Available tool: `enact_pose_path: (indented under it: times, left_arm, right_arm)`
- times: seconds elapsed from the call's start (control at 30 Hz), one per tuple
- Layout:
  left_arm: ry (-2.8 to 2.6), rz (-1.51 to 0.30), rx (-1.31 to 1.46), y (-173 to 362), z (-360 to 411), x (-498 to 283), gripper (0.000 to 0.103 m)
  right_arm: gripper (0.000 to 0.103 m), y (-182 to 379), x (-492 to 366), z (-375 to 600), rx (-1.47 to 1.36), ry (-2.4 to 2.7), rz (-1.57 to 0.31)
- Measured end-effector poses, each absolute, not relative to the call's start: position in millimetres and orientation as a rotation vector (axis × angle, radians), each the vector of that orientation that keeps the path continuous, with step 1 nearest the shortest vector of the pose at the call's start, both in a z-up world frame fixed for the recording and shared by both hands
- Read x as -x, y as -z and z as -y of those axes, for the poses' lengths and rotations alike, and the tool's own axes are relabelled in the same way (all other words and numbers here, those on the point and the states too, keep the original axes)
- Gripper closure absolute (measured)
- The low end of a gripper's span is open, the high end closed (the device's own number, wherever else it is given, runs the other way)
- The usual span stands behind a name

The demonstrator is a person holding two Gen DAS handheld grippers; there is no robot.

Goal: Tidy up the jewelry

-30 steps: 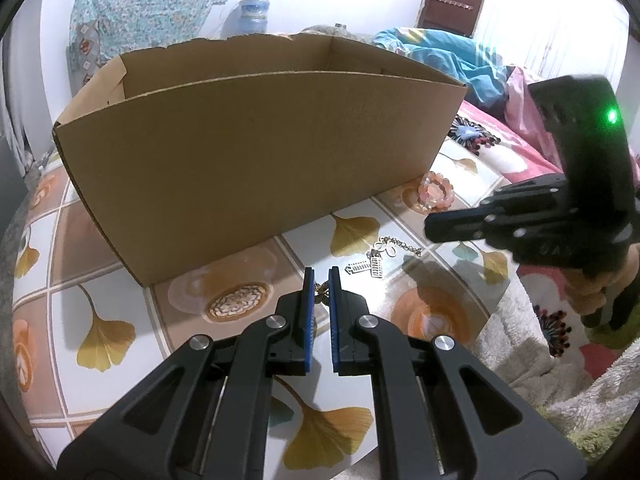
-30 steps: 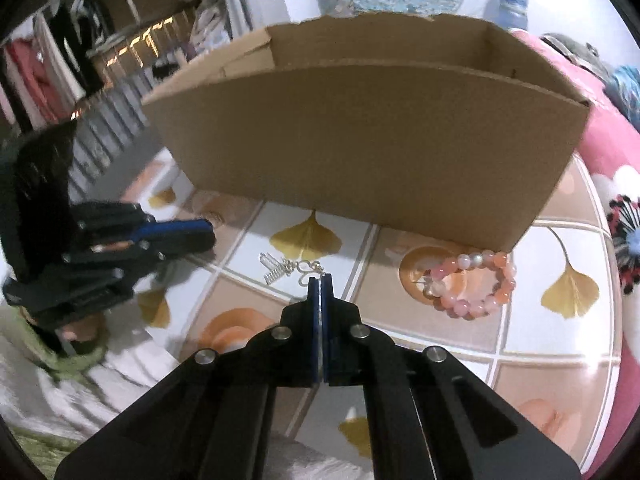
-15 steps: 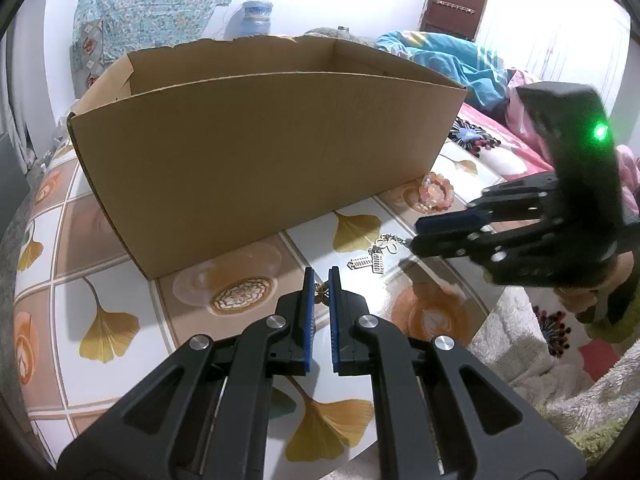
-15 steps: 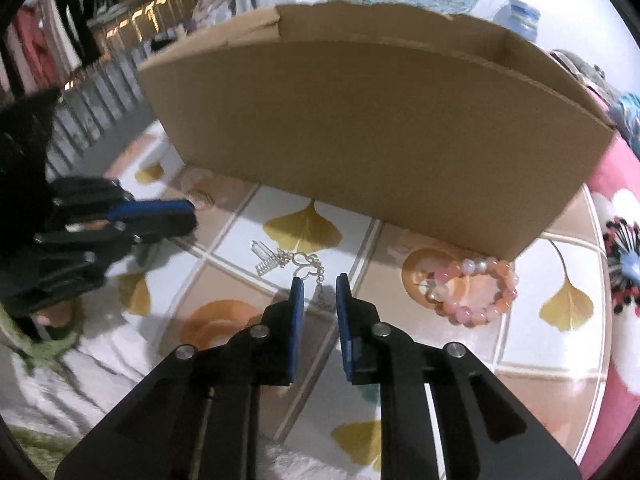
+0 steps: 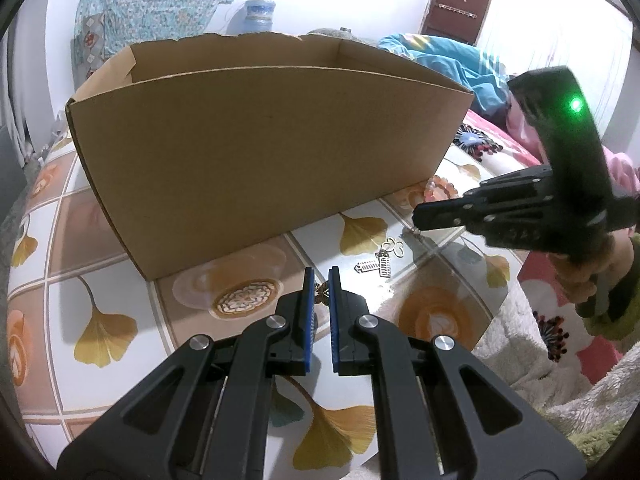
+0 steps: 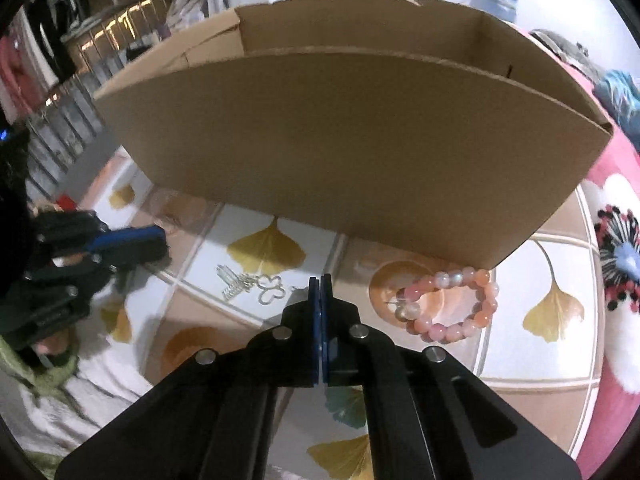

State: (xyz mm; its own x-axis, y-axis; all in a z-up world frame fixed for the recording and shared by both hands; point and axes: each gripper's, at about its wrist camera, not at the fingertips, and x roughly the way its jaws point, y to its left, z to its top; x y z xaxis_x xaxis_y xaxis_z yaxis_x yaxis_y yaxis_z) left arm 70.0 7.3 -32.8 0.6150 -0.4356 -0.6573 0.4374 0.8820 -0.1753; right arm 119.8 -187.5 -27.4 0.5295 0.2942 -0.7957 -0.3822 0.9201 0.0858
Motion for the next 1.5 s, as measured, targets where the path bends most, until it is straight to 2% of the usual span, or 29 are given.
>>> enact_pose_path:
  times: [0.4, 0.67, 0.87, 1.1, 1.27, 1.4, 1.5]
  left_arm:
    - [0.509, -0.710, 0.024, 12.5, -14.2, -63.2, 0.097]
    - [0.590, -0.585, 0.033, -54.1, -10.3, -42.6, 0.097]
    - [0.632, -0.540, -0.021, -109.1, 1.4, -69.0, 0.097]
    - [0.612, -0.723, 0.017, -107.3, 14.1, -154.5, 0.097]
    - [0.556, -0.752, 0.008, -100.8, 16.1, -178.9, 0.097]
    - [0.551, -0.725, -0.007, -101.9, 14.7, -171.6, 0.097]
    - [0.568, -0.691, -0.016, -106.0, 15.8, -160.1, 0.097]
  right_arm:
    - [0.102, -28.1, -101.9, 202.6, -0.034, -0.460, -0.787]
    - [0.102, -89.4, -92.0, 211.0, -0.082, -0.553, -0.621]
    - [0.102, -118.2, -115.5, 220.7, -0.103, -0.616, -0.576]
    - [0.102, -112.7, -177.6, 228.7, -0.129, -0.607, -0.683]
    - [0.102, -112.3, -162.8, 240.7, -0.137, -0.650, -0.634]
    - [0.097, -99.2, -127.0, 249.3, -0.099, -0.688, -0.597]
    - [0.085, -78.9, -111.3, 253.6, -0.106, -0.676, -0.624]
